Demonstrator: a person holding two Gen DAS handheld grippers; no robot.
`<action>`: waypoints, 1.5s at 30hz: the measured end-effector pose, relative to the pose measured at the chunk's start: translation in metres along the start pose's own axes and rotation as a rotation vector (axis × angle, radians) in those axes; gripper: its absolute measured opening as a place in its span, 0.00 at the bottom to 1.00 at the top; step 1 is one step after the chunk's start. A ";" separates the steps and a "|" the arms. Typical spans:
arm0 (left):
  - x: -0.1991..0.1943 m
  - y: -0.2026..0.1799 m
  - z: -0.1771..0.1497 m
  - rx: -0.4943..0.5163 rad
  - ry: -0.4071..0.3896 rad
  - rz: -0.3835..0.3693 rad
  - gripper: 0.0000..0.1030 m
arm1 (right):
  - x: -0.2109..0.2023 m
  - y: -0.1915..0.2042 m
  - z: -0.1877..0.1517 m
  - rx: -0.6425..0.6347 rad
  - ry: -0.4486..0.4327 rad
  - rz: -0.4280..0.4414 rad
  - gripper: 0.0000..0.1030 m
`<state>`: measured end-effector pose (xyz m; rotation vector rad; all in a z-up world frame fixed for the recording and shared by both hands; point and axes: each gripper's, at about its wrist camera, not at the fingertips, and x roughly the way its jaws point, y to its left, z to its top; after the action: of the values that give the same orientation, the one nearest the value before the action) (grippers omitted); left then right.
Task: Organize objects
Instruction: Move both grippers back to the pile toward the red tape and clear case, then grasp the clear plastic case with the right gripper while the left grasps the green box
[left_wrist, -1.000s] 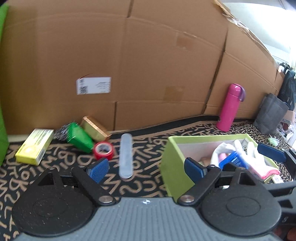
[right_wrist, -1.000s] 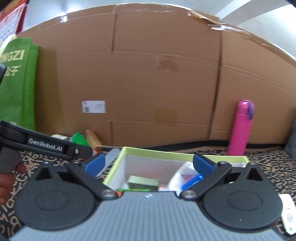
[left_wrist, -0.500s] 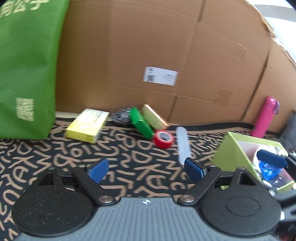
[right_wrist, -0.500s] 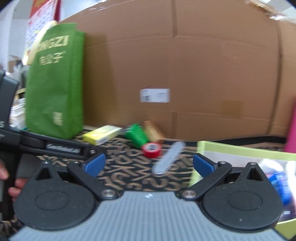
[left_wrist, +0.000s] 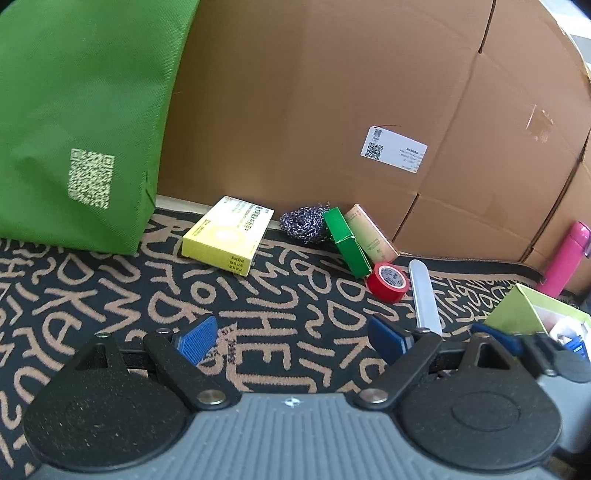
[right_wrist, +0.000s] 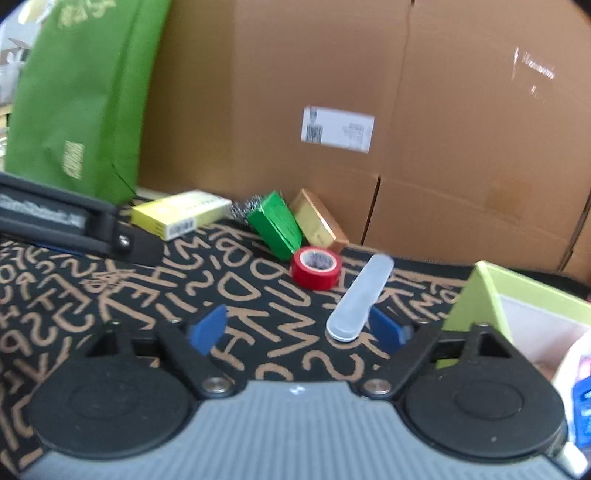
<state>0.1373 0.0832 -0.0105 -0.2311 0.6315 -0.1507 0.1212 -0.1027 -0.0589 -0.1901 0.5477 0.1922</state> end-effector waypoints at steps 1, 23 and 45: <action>0.002 0.000 0.001 0.005 -0.003 0.000 0.89 | 0.008 0.000 0.000 0.007 0.016 -0.004 0.70; 0.118 -0.036 0.057 0.052 0.002 -0.034 0.66 | 0.038 -0.030 -0.007 0.175 0.099 0.001 0.27; 0.007 -0.013 -0.003 -0.016 0.055 -0.173 0.19 | -0.089 -0.023 -0.059 0.067 0.176 0.180 0.26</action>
<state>0.1405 0.0686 -0.0135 -0.2975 0.6673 -0.3193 0.0228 -0.1500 -0.0576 -0.0922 0.7462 0.3336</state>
